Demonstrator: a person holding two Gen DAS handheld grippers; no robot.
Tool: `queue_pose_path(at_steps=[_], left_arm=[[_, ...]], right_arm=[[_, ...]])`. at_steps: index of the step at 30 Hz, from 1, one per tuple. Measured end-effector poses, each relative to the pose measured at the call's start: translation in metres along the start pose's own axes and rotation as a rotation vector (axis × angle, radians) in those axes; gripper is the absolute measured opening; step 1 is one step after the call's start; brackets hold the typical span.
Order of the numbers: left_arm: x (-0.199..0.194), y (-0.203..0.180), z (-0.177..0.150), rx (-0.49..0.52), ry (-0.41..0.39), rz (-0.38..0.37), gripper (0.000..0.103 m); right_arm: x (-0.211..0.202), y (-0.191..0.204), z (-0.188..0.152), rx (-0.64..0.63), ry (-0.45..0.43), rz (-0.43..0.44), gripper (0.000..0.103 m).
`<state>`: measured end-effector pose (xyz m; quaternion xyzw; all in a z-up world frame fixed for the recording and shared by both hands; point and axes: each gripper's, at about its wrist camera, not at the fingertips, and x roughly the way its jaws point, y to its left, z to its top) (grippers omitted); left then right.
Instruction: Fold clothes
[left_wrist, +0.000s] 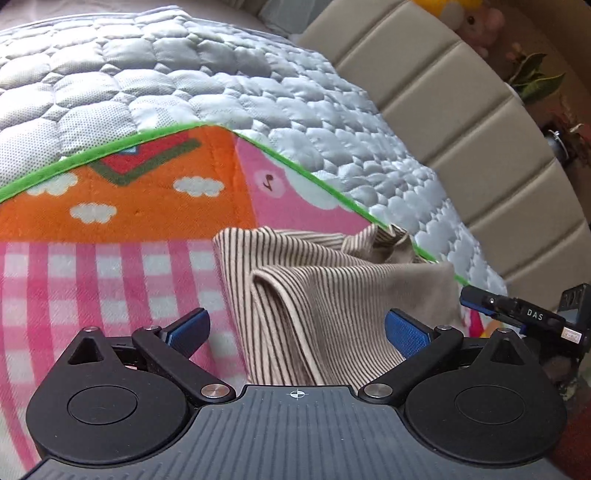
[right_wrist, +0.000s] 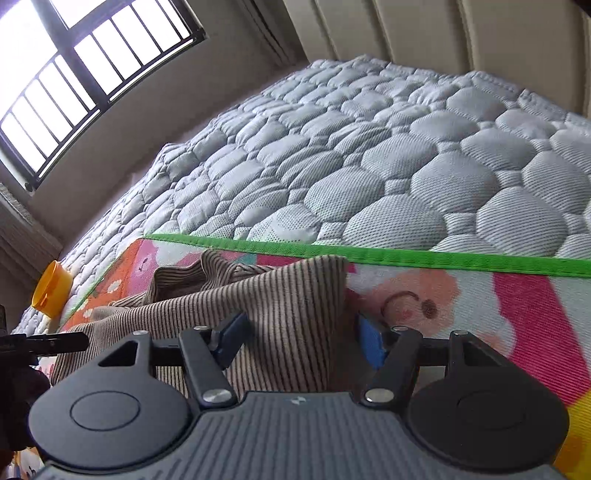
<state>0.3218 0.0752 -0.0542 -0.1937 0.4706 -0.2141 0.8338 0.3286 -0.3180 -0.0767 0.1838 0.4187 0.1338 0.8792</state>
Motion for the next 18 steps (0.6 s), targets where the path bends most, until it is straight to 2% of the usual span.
queue_pose_path(at_steps=[3,5,6,7,8,9,10,11,15,18], left_arm=[[0.015,-0.007,0.006,0.051,-0.025,0.012,0.101],[0.024,-0.012,0.010,0.089,-0.042,0.015,0.101],[0.027,-0.016,0.011,0.108,-0.049,0.020,0.101],[0.030,-0.020,0.012,0.128,-0.054,0.027,0.097],[0.031,-0.023,0.013,0.137,-0.051,0.025,0.080],[0.030,-0.025,0.014,0.138,-0.040,0.016,0.070],[0.029,-0.027,0.014,0.138,-0.030,0.006,0.052],[0.023,-0.031,0.014,0.147,-0.026,-0.002,0.040],[-0.019,-0.057,0.004,0.226,-0.037,-0.033,0.034],[-0.060,-0.081,-0.021,0.327,-0.024,-0.040,0.034]], right_arm=[[0.022,0.009,0.010,-0.033,0.034,0.031,0.064],[0.028,0.022,0.015,-0.095,0.060,0.002,0.048],[0.028,0.026,0.016,-0.120,0.070,-0.013,0.033],[0.024,0.030,0.018,-0.135,0.073,-0.018,0.024],[0.016,0.032,0.020,-0.141,0.068,-0.011,0.021],[0.003,0.036,0.021,-0.153,0.054,0.002,0.019],[-0.011,0.040,0.021,-0.168,0.038,0.015,0.018],[-0.027,0.045,0.019,-0.188,0.025,0.030,0.018],[-0.096,0.067,-0.004,-0.287,0.004,0.056,0.018],[-0.141,0.081,-0.039,-0.363,0.026,0.043,0.018]])
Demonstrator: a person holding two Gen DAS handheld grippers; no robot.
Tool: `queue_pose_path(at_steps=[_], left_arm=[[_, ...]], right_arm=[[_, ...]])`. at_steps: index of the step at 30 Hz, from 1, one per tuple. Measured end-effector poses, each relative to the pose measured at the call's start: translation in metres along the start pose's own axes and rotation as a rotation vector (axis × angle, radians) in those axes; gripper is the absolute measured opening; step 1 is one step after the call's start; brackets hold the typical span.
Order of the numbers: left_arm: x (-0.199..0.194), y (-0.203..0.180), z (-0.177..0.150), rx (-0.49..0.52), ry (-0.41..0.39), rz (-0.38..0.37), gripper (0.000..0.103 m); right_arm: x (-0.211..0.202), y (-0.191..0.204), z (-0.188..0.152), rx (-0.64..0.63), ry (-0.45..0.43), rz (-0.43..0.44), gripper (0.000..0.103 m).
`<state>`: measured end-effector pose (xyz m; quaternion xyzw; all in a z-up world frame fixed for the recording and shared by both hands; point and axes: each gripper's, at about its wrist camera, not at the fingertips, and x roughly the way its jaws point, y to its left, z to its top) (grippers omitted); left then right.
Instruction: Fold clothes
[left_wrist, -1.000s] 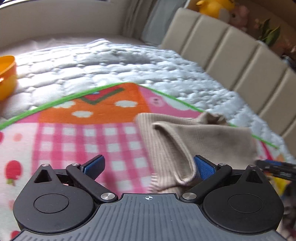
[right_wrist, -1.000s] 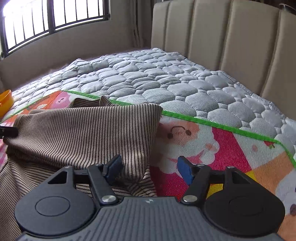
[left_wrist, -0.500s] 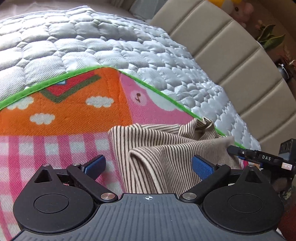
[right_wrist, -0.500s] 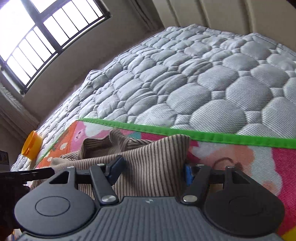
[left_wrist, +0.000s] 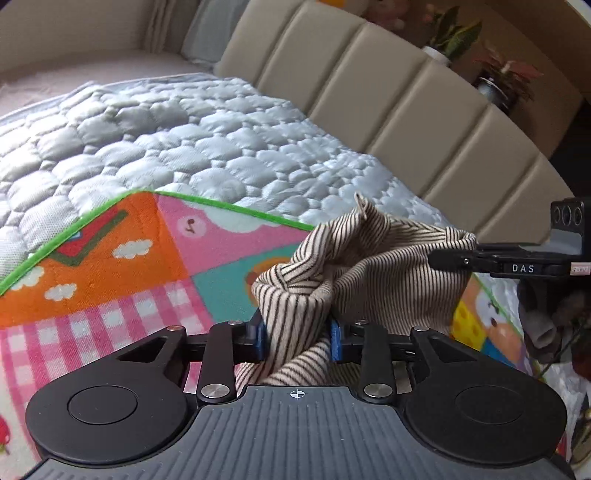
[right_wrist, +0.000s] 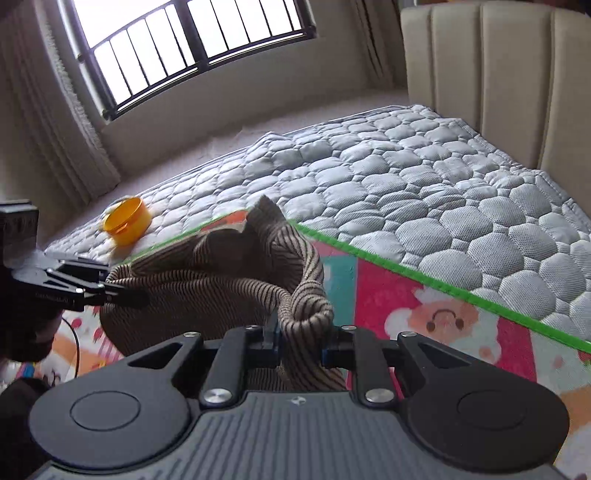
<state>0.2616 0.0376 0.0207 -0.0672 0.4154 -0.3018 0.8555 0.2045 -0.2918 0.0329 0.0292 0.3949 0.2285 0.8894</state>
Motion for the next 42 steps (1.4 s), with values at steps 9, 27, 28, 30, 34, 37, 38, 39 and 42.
queue_pose_path(at_steps=[9,27,28,30,34,37,38,39,42], left_arm=[[-0.074,-0.046,-0.095,0.059,0.159,0.088,0.046],[-0.058,-0.029,-0.136,-0.343,0.153,0.117,0.094],[-0.051,-0.030,-0.135,-0.335,0.159,0.126,0.092],[-0.042,-0.032,-0.134,-0.303,0.172,0.135,0.085],[-0.031,-0.041,-0.129,-0.238,0.201,0.145,0.044],[-0.043,-0.055,-0.120,-0.202,0.186,0.039,0.038],[-0.051,-0.062,-0.117,-0.175,0.176,0.013,0.037],[-0.059,-0.068,-0.114,-0.147,0.169,-0.002,0.037],[-0.071,-0.081,-0.118,-0.110,0.193,-0.027,0.037]], right_arm=[[-0.050,0.071,-0.108,-0.291,0.233,-0.129,0.022],[-0.017,0.032,-0.122,0.158,0.145,-0.123,0.063],[-0.008,0.029,-0.123,0.174,0.155,-0.121,0.064],[0.009,0.027,-0.124,0.182,0.178,-0.119,0.065],[0.008,0.035,-0.117,0.122,0.166,-0.129,0.019],[-0.024,0.037,-0.110,0.096,0.151,-0.098,0.017],[-0.035,0.037,-0.109,0.086,0.151,-0.090,0.017],[-0.042,0.039,-0.109,0.070,0.161,-0.092,0.017],[-0.040,0.043,-0.120,0.003,0.224,-0.152,0.018]])
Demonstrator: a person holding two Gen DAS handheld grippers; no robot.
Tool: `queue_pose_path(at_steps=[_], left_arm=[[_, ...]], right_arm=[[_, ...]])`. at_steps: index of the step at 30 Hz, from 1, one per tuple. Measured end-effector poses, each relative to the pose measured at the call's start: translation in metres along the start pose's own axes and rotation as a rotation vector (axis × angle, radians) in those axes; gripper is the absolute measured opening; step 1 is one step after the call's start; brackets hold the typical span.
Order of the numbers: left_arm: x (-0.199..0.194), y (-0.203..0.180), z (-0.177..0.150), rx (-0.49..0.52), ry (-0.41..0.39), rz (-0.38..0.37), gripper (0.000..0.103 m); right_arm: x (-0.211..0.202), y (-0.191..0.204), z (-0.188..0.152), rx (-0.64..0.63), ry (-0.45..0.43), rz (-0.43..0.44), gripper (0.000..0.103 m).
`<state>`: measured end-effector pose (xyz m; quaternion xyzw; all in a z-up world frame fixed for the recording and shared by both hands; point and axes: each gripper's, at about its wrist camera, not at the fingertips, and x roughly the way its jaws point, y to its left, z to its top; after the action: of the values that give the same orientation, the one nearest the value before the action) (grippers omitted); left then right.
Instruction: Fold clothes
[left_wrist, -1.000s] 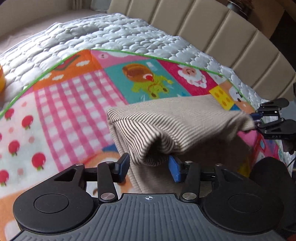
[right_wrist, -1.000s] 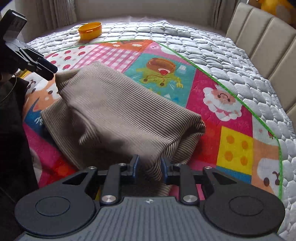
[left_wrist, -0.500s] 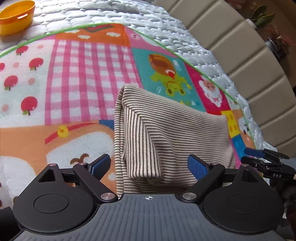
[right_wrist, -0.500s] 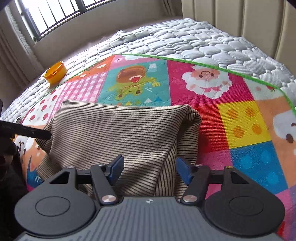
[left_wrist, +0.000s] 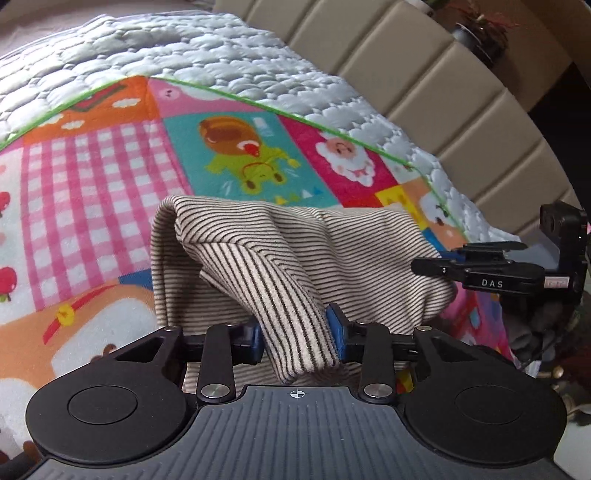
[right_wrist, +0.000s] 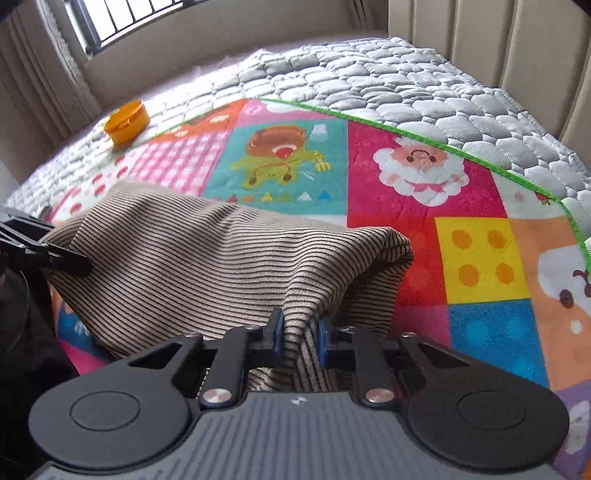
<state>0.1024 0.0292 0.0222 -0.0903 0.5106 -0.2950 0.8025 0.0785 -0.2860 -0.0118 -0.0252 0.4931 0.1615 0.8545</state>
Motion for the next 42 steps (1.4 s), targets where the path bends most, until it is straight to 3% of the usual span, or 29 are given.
queue_pose_path(at_steps=[2,4,6,9,15,19,21,23,25,27,28,29,32,34,38,42], left_arm=[[0.008,-0.002,-0.011,0.016,0.045,0.043,0.037],[0.023,0.003,-0.022,0.015,0.088,0.137,0.038],[0.034,0.007,-0.030,0.010,0.113,0.212,0.047],[0.037,0.012,-0.030,-0.015,0.077,0.242,0.048],[0.009,0.002,-0.014,0.016,-0.021,0.315,0.034],[0.006,0.008,-0.008,-0.022,-0.025,0.376,0.034],[0.002,0.010,-0.011,-0.067,0.003,0.304,0.040],[0.001,0.007,-0.020,-0.081,0.034,0.247,0.062],[0.006,0.001,-0.029,-0.061,0.061,0.244,0.072],[0.016,-0.002,-0.038,-0.041,0.085,0.265,0.070],[0.021,-0.003,-0.041,-0.036,0.088,0.274,0.061],[0.024,-0.005,-0.044,-0.030,0.085,0.282,0.039],[0.012,-0.013,-0.038,-0.015,-0.010,0.286,0.022],[0.000,-0.012,-0.028,-0.018,-0.055,0.288,0.022],[0.007,-0.004,-0.024,-0.016,-0.030,0.351,0.023],[0.027,-0.001,-0.038,0.033,0.012,0.411,0.033]], right_arm=[[0.013,0.003,-0.004,-0.012,0.044,-0.030,0.020],[0.025,0.004,-0.005,0.004,0.061,-0.037,0.026],[0.033,0.006,-0.004,0.014,0.072,-0.047,0.027],[0.030,0.011,-0.003,0.041,0.056,-0.043,0.027],[0.023,-0.004,-0.010,0.205,0.022,0.050,0.027],[0.027,-0.011,-0.012,0.253,0.041,0.059,0.029],[0.028,-0.010,-0.012,0.246,0.046,0.046,0.030],[0.028,-0.002,-0.012,0.208,0.050,0.022,0.033],[0.029,0.008,-0.011,0.153,0.052,-0.007,0.035],[0.025,0.017,-0.010,0.104,0.033,-0.036,0.031],[0.019,0.021,-0.010,0.085,0.008,-0.045,0.023],[0.013,0.024,-0.009,0.067,-0.021,-0.053,0.021],[0.003,0.023,-0.005,0.061,-0.050,-0.016,0.021],[0.007,0.022,-0.003,0.054,-0.028,-0.028,0.021],[0.028,0.025,-0.005,-0.001,0.036,-0.081,0.023],[0.035,0.028,-0.007,-0.036,0.064,-0.111,0.029]])
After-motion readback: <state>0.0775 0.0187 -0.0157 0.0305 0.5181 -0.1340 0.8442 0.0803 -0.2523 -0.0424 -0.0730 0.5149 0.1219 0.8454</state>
